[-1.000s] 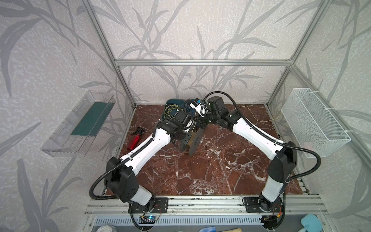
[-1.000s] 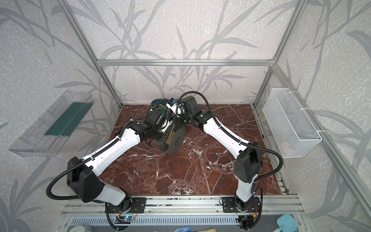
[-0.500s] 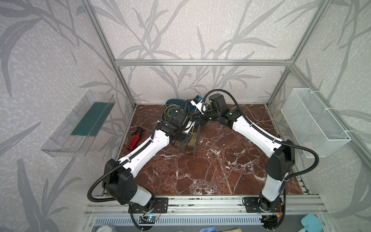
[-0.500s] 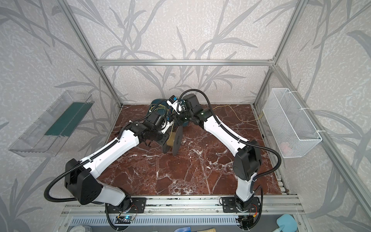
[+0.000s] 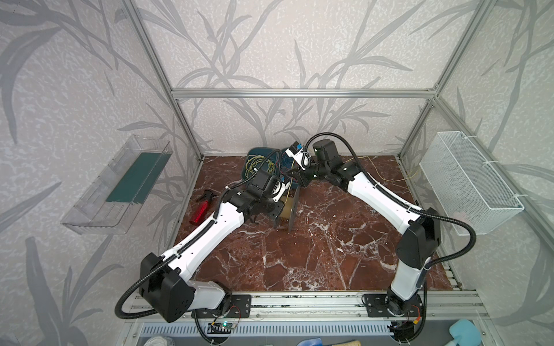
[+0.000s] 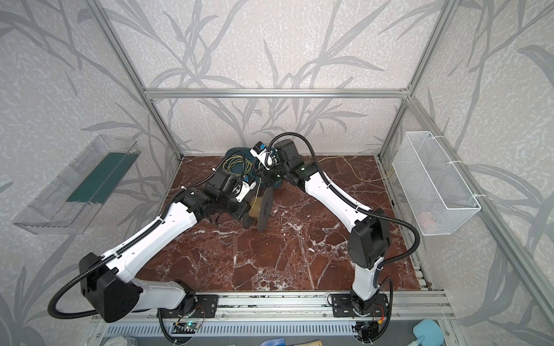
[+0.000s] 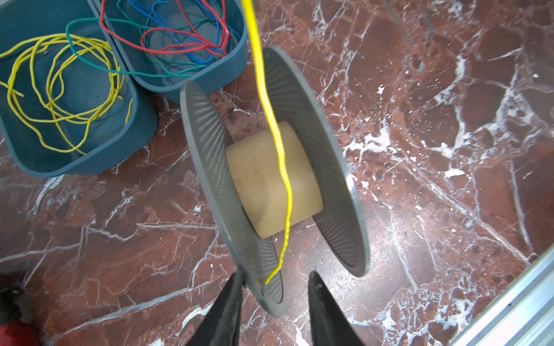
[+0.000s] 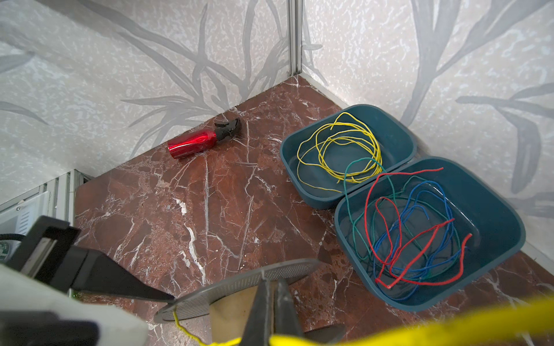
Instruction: Wrap the cables
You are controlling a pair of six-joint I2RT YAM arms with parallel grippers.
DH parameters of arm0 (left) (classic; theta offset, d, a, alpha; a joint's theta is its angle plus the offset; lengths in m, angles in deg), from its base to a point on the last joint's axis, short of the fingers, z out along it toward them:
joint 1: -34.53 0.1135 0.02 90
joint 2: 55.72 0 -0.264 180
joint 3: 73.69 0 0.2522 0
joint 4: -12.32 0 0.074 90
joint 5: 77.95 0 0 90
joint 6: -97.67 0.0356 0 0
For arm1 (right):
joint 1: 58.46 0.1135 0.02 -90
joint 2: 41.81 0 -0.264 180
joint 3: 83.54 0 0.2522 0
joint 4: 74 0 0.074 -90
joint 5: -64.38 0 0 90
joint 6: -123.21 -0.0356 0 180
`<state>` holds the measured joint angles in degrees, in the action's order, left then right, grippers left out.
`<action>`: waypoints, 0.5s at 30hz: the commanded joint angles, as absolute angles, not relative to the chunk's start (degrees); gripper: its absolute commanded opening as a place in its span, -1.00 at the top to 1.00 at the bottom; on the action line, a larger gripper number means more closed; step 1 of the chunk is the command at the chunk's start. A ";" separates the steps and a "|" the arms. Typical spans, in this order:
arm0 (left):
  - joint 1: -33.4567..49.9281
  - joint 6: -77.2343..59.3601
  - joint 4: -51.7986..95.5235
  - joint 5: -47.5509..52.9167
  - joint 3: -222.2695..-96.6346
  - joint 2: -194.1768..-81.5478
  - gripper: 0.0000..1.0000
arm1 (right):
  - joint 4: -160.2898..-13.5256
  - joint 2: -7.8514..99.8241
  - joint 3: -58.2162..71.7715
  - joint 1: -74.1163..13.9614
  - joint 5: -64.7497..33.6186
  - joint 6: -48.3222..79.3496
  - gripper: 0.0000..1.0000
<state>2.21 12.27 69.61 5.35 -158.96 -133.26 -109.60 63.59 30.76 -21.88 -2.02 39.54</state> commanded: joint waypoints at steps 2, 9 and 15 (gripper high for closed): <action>1.83 14.17 68.62 4.02 -158.97 -134.74 0.22 | -106.92 64.40 30.97 -21.78 0.33 41.07 1.00; 1.82 14.04 68.14 5.89 -159.70 -136.84 0.23 | -106.89 63.39 29.94 -22.03 0.67 43.70 1.00; 1.81 14.67 68.01 7.45 -159.60 -136.87 0.25 | -106.69 63.56 29.48 -22.29 1.36 43.48 1.00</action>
